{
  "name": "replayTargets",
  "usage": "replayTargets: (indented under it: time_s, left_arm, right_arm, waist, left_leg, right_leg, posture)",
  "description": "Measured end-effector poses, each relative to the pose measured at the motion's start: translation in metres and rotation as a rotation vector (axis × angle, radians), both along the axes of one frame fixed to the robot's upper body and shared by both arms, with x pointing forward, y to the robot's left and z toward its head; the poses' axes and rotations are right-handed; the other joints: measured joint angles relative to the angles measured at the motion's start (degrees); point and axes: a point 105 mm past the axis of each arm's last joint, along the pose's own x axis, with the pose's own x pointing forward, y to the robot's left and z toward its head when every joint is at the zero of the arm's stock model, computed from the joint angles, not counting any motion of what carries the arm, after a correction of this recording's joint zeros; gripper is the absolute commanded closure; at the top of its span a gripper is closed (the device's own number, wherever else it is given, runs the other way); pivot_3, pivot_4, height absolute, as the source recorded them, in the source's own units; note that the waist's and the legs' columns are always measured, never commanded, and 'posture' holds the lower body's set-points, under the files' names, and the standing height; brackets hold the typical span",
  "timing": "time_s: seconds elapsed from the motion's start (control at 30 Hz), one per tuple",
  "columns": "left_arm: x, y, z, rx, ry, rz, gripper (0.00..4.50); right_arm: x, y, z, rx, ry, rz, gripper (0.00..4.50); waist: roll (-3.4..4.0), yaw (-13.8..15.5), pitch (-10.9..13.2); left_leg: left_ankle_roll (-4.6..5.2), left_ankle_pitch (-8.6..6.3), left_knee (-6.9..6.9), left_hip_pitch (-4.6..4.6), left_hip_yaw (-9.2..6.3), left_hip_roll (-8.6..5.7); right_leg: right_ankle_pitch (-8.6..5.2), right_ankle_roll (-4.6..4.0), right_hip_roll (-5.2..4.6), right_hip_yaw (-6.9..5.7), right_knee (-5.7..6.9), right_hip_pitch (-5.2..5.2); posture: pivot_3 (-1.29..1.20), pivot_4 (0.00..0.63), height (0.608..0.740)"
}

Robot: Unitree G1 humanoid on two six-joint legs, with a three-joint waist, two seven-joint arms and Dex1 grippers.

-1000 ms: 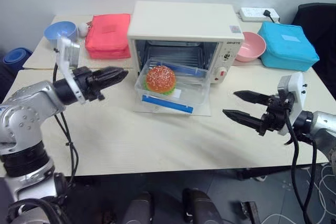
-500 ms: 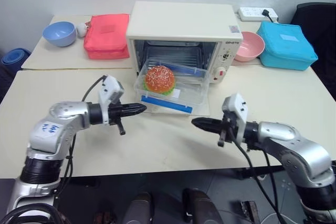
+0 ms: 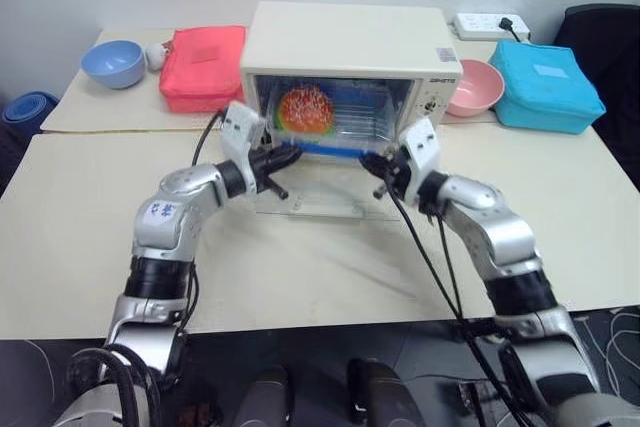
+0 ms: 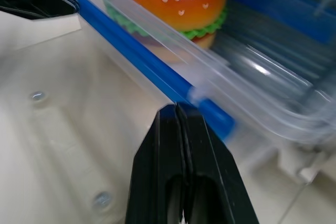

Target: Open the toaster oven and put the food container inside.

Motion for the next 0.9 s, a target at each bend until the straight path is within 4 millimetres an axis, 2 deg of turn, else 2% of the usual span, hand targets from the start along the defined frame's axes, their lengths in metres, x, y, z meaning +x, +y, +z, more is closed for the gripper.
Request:
replayTargets:
  time_s: [0.13,0.3,0.37,0.47,0.57,0.63,0.73,0.77,0.9]
  left_arm:
    - [0.016,0.005,0.010,-0.027,-0.037,0.085,4.50]
    - [0.021,0.010,0.008,-0.028,-0.035,0.109,4.50]
    - [0.015,0.016,0.010,-0.014,-0.042,0.086,4.50]
    - [-0.006,0.032,0.014,-0.005,-0.050,0.033,4.50]
    - [-0.036,0.061,0.024,0.030,-0.053,-0.021,3.98]
    - [-0.053,0.075,0.035,0.045,-0.063,-0.052,3.39]
    - [-0.088,0.083,0.052,0.126,-0.085,-0.176,2.69]
    - [-0.098,0.085,0.057,0.147,-0.080,-0.221,2.31]
    - [-0.113,0.093,0.079,0.123,-0.098,-0.265,1.12]
  right_arm:
    - [0.018,0.011,0.011,0.025,-0.035,-0.020,4.47]
    - [0.024,0.018,0.009,0.042,-0.027,-0.016,4.47]
    - [0.021,0.019,0.011,0.045,-0.028,0.010,4.47]
    - [0.007,0.006,0.006,0.033,-0.018,0.036,4.47]
    - [-0.022,-0.017,-0.005,0.019,0.031,0.053,4.50]
    - [-0.038,-0.028,-0.013,0.012,0.070,0.058,4.50]
    - [-0.070,-0.035,-0.029,-0.011,0.142,0.085,4.50]
    - [-0.081,-0.037,-0.037,-0.018,0.179,0.093,4.50]
    - [-0.097,-0.039,-0.061,0.015,0.281,0.072,4.50]
  waist:
    - [0.00,-0.23,0.00]
    - [0.00,-0.30,0.00]
    - [0.00,-0.47,0.00]
    - [0.00,-0.78,0.00]
    - [0.00,-0.94,0.00]
    - [0.00,-1.12,0.00]
    - [0.00,-1.35,0.00]
    - [0.00,-1.34,0.00]
    - [0.00,-1.26,0.00]
  left_leg:
    - [-0.03,0.04,-0.13,-0.01,0.18,0.04]
    - [0.05,0.01,-0.06,-0.29,0.44,0.00]
    - [0.06,0.01,0.11,-0.65,0.44,0.01]
    - [0.04,0.01,0.17,-0.91,0.43,0.03]
    - [0.04,0.01,0.15,-0.94,0.41,0.05]
    - [0.04,0.00,0.18,-0.93,0.40,0.06]
    - [0.07,-0.01,0.14,-0.69,0.29,0.09]
    - [0.17,-0.07,0.11,-0.59,0.23,0.09]
    - [0.38,-0.15,0.09,-0.51,0.13,0.09]
  right_leg:
    - [0.01,0.01,0.05,-0.06,0.14,-0.13]
    - [0.03,0.05,0.01,0.03,0.23,-0.49]
    - [0.03,0.05,0.01,0.07,0.46,-0.88]
    - [0.03,0.05,-0.01,0.16,0.63,-1.20]
    - [0.02,0.04,-0.02,0.25,0.61,-1.21]
    - [0.02,0.04,-0.02,0.29,0.58,-1.17]
    - [0.01,0.02,-0.04,0.34,0.40,-0.80]
    - [0.00,0.00,-0.06,0.31,0.22,-0.71]
    - [-0.01,-0.02,-0.08,0.25,0.13,-0.59]
  posture:
    - [0.00,0.150,0.740]
    - [0.00,0.150,0.740]
    - [0.00,0.150,0.740]
    - [0.00,0.150,0.740]
    - [0.00,0.150,0.740]
    - [0.00,0.150,0.740]
    - [0.00,0.150,0.740]
    - [0.00,0.150,0.740]
    - [0.00,0.150,0.740]
